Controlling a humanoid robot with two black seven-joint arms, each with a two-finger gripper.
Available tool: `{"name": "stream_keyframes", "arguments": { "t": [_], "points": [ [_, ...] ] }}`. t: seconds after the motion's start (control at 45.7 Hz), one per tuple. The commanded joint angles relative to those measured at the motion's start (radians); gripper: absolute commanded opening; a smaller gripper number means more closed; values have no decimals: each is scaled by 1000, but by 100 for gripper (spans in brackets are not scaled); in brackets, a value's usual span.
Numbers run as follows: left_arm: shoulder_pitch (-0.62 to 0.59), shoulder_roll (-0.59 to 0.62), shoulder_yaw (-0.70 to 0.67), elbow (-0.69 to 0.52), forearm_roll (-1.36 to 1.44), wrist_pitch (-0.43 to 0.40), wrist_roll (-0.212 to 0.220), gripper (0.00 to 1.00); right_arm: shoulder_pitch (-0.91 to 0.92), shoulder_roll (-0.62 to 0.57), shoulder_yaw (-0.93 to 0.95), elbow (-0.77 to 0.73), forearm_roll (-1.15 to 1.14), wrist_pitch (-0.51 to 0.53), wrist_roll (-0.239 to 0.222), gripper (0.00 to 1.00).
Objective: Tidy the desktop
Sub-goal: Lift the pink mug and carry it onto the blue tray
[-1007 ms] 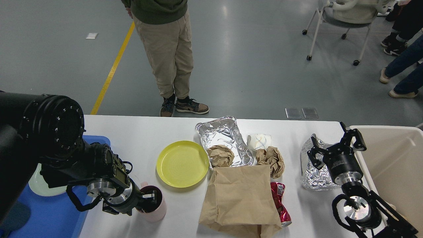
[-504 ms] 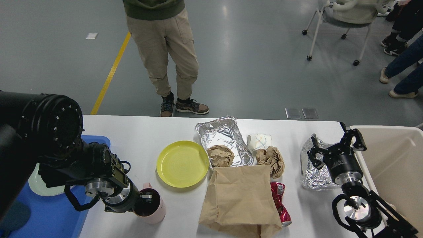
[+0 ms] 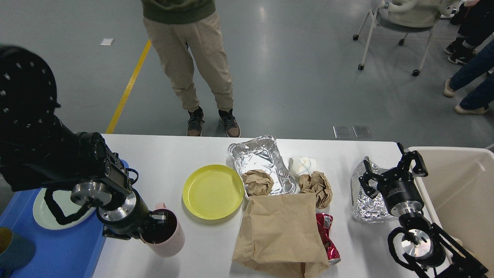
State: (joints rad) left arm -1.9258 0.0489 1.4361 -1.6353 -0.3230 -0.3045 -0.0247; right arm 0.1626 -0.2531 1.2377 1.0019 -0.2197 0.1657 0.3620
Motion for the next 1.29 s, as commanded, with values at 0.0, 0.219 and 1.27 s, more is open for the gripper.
{"name": "stream_keyframes", "arguments": {
  "t": [0.0,0.219,1.27],
  "points": [
    [-189,29,12,-60,13,-142,0,1,0,0,0,0,0,0,0,100],
    [-482,38,44,-124,18,-353,-1,1,0,0,0,0,0,0,0,100],
    [3,594,43,155,581,-242,-55,2,0,0,0,1,0,0,0,100]
  ]
}}
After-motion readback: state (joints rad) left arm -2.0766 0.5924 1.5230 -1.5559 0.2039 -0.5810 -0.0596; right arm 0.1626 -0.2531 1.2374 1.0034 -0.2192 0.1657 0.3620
